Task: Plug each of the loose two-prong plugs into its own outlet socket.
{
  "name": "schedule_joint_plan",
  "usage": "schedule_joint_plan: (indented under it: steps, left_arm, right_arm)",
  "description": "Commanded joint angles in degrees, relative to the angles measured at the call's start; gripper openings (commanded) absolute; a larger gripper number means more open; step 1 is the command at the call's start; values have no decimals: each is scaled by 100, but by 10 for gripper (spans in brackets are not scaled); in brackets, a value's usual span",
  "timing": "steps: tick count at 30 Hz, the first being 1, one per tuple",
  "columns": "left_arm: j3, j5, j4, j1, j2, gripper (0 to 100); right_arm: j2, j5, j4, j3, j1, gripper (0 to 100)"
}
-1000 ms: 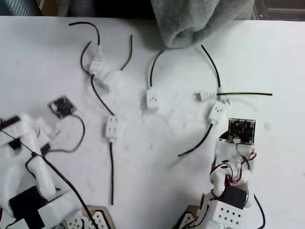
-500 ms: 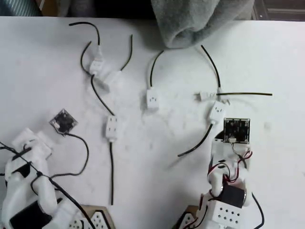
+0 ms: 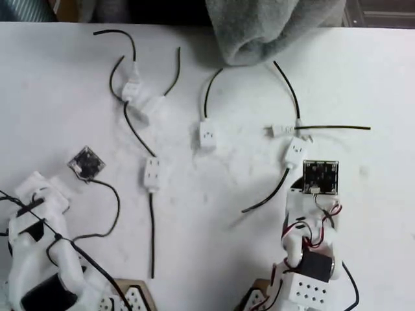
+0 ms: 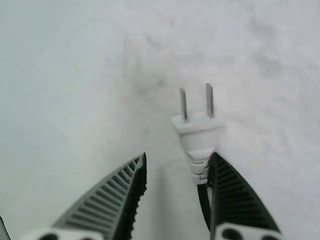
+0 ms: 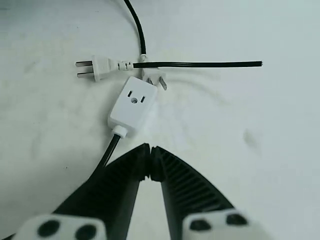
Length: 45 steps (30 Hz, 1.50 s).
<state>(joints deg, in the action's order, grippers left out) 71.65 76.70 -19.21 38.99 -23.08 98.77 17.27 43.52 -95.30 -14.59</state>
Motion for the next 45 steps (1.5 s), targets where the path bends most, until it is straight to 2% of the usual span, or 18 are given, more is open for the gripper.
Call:
schedule_joint_plan:
  steps: [1,3,9,12,15,19,25,29,34,37,45]
  left_arm:
    - [202,167,-818,-409,-796,222]
    - [202,-70,-1275,-620,-1411,222]
    - [237,-1565,-1934,-1244,-2580,222]
    - [114,-1996,-1925,-1253,-2659,222]
    - [-237,-2224,-1925,-963,-2527,222]
    - [-765,-2242,-1934,-514,-1938,222]
    - [-1556,-2189,-1978,-330,-31,222]
    - [-1820,-1618,-2101,-321,857,222]
    - [-2171,-1521,-2066,75,1007,221]
    - [-2242,-1125,-2057,207,1033,221]
    - [-1987,-1046,-2057,-207,1042,221]
  right_arm:
    - [22,62,-127,35,84,21]
    - [22,62,-127,35,84,21]
    - [22,62,-119,35,84,21]
    - [22,62,-119,26,92,21]
    - [22,62,-119,26,92,21]
    - [22,62,-110,26,101,21]
    - [22,62,-110,26,101,21]
    - [22,62,-119,26,101,21]
    - [22,62,-119,26,101,21]
    - [22,62,-119,26,101,21]
    - [22,62,-127,26,92,21]
